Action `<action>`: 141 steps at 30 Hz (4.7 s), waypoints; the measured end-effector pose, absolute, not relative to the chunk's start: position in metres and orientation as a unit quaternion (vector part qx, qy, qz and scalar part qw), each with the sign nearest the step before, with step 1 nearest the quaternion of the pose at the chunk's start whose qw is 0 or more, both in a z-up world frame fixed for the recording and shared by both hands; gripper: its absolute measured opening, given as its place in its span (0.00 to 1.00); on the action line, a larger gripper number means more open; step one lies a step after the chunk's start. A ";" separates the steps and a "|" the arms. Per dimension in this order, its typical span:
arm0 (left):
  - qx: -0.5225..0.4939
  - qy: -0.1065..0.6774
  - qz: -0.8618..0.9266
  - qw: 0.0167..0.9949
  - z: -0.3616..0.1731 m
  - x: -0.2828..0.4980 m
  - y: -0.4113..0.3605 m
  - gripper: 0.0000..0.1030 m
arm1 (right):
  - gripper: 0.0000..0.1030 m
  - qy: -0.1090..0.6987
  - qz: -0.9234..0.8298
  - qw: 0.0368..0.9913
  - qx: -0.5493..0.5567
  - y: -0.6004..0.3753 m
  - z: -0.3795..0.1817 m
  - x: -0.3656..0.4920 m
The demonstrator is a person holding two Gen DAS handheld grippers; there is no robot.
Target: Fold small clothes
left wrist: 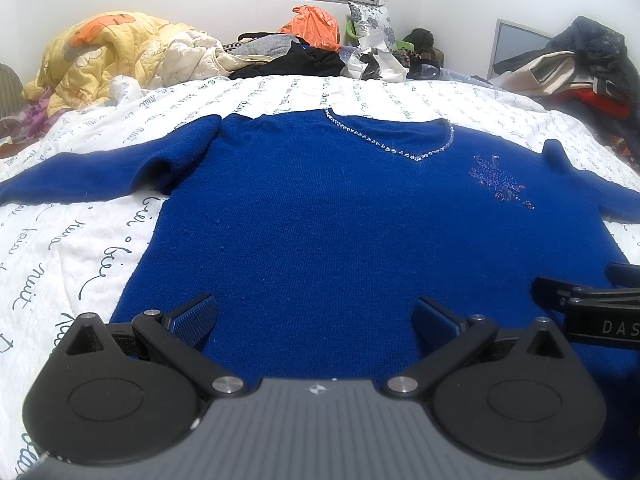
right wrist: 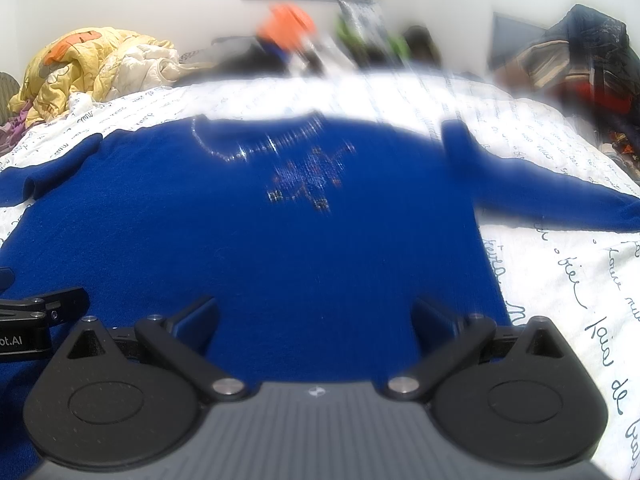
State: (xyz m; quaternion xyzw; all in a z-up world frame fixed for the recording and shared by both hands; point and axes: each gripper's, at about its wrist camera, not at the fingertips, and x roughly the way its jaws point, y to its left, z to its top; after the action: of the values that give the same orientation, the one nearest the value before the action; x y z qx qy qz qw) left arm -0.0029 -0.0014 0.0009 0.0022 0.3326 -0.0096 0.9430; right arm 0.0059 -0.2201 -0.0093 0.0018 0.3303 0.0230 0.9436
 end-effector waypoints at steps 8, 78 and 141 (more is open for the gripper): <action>-0.001 0.332 -0.011 0.943 0.002 -0.004 -0.002 1.00 | 1.00 0.329 0.024 0.944 0.003 -0.219 -0.009 0.005; -0.022 0.335 -0.032 0.942 0.005 -0.002 0.009 1.00 | 0.67 0.263 0.238 0.915 0.192 -0.265 0.017 0.040; -0.267 0.237 0.114 0.927 0.047 0.043 0.229 1.00 | 1.00 0.327 0.070 0.943 0.007 -0.290 -0.010 0.186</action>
State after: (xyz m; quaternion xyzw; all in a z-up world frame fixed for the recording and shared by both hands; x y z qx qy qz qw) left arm 0.0431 0.2288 0.0471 -0.2672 0.2373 0.1137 0.9270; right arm 0.1863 -0.2900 -0.0099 0.0065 0.3265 0.0695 0.9426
